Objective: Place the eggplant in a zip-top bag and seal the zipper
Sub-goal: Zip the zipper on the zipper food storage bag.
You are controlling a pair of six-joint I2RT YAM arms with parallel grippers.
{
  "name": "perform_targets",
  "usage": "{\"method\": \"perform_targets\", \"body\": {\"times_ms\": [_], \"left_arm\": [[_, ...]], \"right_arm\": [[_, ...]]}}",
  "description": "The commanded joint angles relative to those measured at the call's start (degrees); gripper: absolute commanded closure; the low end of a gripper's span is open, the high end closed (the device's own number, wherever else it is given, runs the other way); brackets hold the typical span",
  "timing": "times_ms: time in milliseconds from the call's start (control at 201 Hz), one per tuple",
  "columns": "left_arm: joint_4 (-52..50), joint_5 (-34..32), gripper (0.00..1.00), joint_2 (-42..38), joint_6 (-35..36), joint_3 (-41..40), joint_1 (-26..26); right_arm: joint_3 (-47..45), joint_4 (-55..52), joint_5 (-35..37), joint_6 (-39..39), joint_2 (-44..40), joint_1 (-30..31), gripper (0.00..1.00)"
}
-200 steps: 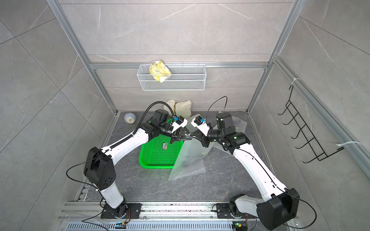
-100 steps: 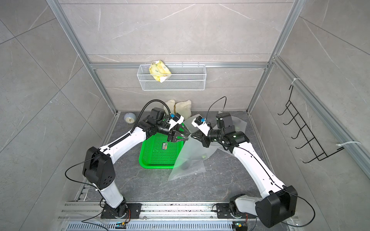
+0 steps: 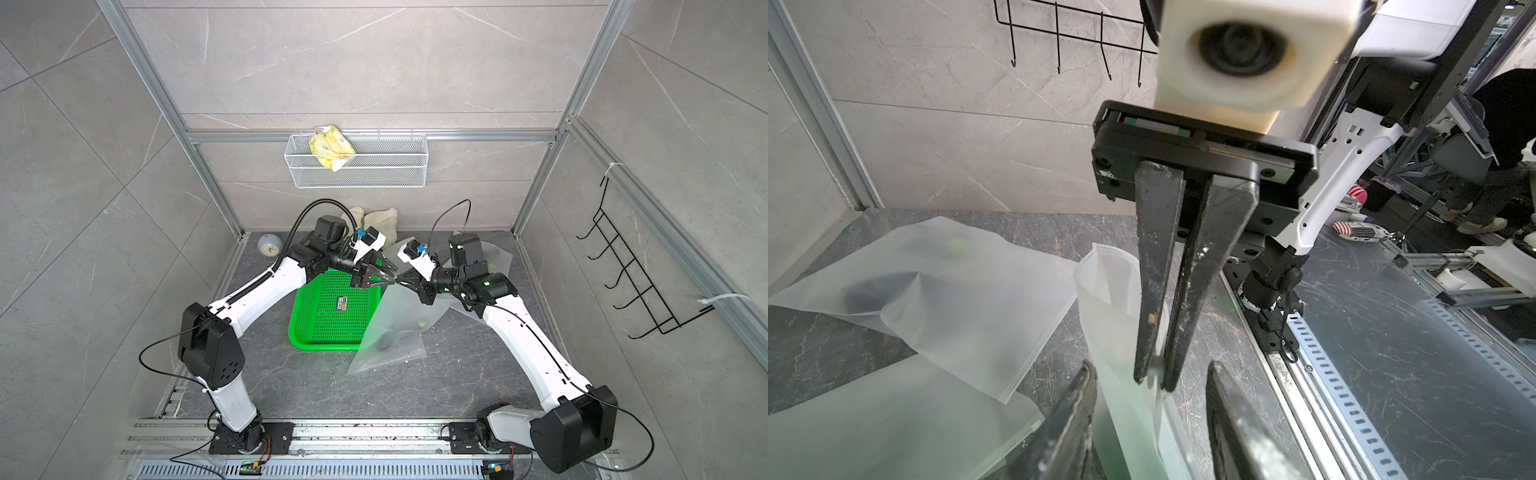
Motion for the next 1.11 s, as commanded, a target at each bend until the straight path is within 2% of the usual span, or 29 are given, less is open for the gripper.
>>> {"method": "perform_targets", "body": {"times_ms": [0, 199, 533, 597, 677, 976, 1100], "left_arm": [[-2.3, 1.7, 0.59, 0.6, 0.4, 3.0, -0.2], [-3.0, 1.7, 0.69, 1.2, 0.7, 4.1, -0.3], [-3.3, 2.4, 0.79, 2.9, 1.0, 6.6, -0.6], [-3.5, 2.5, 0.84, 3.1, 1.0, 7.0, -0.6], [-4.8, 2.8, 1.00, 3.6, 1.7, 7.9, -0.7], [-7.5, 2.3, 1.00, 3.6, 3.4, 8.5, -0.8], [-8.8, 1.7, 1.00, 3.0, 5.3, 8.5, -0.9]], "right_arm": [[1.6, 3.1, -0.5, -0.9, -1.0, 0.4, 1.00], [3.9, 1.6, -1.1, -1.8, -0.2, 0.4, 1.00], [5.0, -2.0, -0.3, -4.0, -0.5, 0.4, 1.00], [4.7, -2.1, -0.3, -4.1, -0.5, 0.4, 1.00], [4.5, -2.0, -0.2, -4.1, -0.4, 0.4, 1.00], [4.7, -2.5, -0.4, -4.9, -0.6, 0.4, 1.00], [4.0, -5.8, -1.0, -9.8, -0.8, 0.3, 1.00]]}}
